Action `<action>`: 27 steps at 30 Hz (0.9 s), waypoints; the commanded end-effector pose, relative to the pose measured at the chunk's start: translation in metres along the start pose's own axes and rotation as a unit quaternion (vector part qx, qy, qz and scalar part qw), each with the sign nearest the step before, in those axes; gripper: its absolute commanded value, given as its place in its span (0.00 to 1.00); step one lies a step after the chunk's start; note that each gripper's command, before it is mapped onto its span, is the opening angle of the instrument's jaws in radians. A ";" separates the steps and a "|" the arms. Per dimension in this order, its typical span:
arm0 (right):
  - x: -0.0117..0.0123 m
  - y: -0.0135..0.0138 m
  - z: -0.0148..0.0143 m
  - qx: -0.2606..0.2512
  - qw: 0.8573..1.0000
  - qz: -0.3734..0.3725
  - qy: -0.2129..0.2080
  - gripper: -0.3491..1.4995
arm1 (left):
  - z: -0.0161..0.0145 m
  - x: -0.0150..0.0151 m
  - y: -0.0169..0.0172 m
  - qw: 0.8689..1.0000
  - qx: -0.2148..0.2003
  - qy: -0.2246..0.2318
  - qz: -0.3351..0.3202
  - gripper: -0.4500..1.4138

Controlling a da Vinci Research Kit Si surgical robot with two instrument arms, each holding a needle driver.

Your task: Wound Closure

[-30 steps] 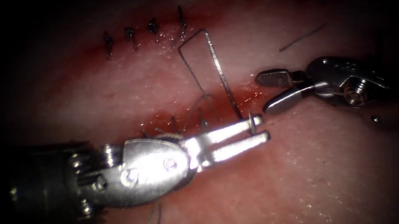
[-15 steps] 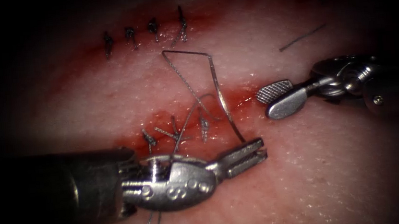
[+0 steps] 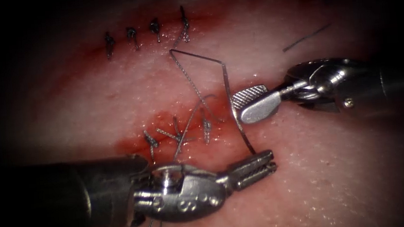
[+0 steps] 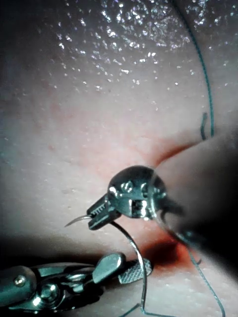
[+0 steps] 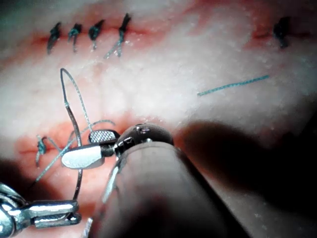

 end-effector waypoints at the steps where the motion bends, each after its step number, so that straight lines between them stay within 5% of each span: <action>1: -0.0006 0.0005 0.0010 0.000 1.000 0.000 0.001 0.65 | 0.0007 -0.0001 0.0007 1.000 -0.003 0.002 0.000 0.00; 4: -0.0006 0.0005 0.0014 0.002 1.000 0.000 0.001 0.67 | 0.0009 0.0002 0.0009 1.000 -0.006 0.006 0.006 0.00; 10: -0.0006 0.0005 0.0018 0.009 1.000 -0.001 -0.001 0.49 | 0.0010 0.0005 0.0010 1.000 -0.010 0.013 0.006 0.00; 11: -0.0006 0.0005 0.0018 0.011 1.000 -0.001 -0.001 0.42 | 0.0009 0.0005 0.0010 1.000 -0.010 0.013 0.006 0.00; 12: -0.0006 0.0006 0.0018 0.008 1.000 -0.001 0.000 0.14 | 0.0009 0.0005 0.0010 1.000 -0.010 0.013 0.006 0.00; 13: -0.0007 0.0006 0.0018 0.002 1.000 -0.001 -0.001 0.00 | 0.0009 0.0005 0.0010 1.000 -0.010 0.013 0.006 0.00; 16: -0.0008 0.0009 0.0020 -0.027 1.000 -0.002 -0.008 0.00 | 0.0009 0.0006 0.0010 1.000 -0.010 0.013 0.005 0.00; 17: -0.0008 0.0011 0.0021 -0.031 0.999 -0.017 -0.009 0.00 | 0.0009 0.0006 0.0011 1.000 -0.010 0.013 0.005 0.04; 19: -0.0006 0.0012 0.0020 -0.036 0.999 -0.029 -0.004 0.00 | 0.0009 0.0008 0.0011 1.000 -0.013 0.012 0.005 0.56; 21: -0.0003 0.0014 0.0017 -0.035 0.998 -0.050 0.002 0.00 | 0.0007 0.0010 0.0012 1.000 -0.018 0.011 0.005 0.81; 27: 0.0009 0.0019 0.0004 -0.029 0.986 -0.160 0.040 0.00 | -0.0011 0.0013 0.0003 0.999 -0.029 0.020 -0.029 0.90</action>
